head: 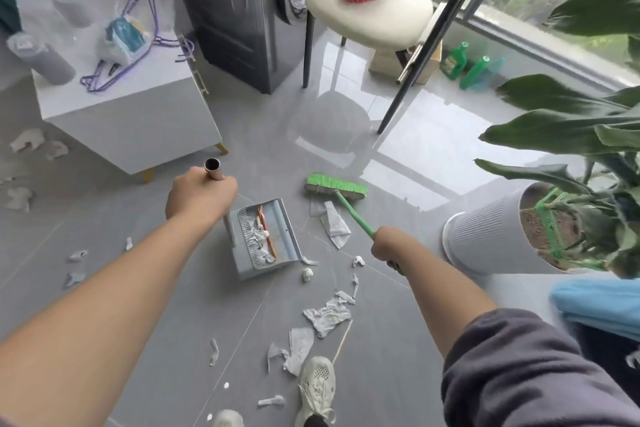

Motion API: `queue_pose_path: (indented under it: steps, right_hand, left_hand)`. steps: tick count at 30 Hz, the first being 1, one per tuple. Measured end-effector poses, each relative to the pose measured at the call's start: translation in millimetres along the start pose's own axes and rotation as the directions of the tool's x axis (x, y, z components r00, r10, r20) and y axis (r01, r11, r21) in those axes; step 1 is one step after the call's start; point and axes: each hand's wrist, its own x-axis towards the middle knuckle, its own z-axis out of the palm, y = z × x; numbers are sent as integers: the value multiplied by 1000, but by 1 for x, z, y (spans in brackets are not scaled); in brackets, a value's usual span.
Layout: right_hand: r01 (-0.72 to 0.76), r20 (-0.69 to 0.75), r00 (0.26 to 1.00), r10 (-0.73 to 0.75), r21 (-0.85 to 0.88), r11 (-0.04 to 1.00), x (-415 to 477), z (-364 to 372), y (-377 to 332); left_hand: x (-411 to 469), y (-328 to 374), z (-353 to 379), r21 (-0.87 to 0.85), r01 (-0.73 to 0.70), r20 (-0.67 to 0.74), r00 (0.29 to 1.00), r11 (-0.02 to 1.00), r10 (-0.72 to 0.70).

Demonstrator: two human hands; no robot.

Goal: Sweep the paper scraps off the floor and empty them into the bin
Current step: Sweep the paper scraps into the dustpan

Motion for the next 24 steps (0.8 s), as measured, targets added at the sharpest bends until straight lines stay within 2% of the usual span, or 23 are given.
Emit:
queue_pose_path:
  steps: [4,12,17,24]
  right_hand:
    - [-17,36,999,18,-40,999,-51,33,3]
    - [-127,109,987,117,94,987,-149,147,5]
    - [-158,163,976,141,100,982,-190,199,10]
    - [-202,118,978,173,316,927,-227,218,49]
  left_hand:
    - [-13,-25,-21,42,-31,60,998,999,28]
    - [-67,-117,-54,97,-173,148,976,980,158]
    - [-91,-155,-56,135,-182,193,969,974,155]
    - [-106,-180,-59,158,-240,271,943,958,192]
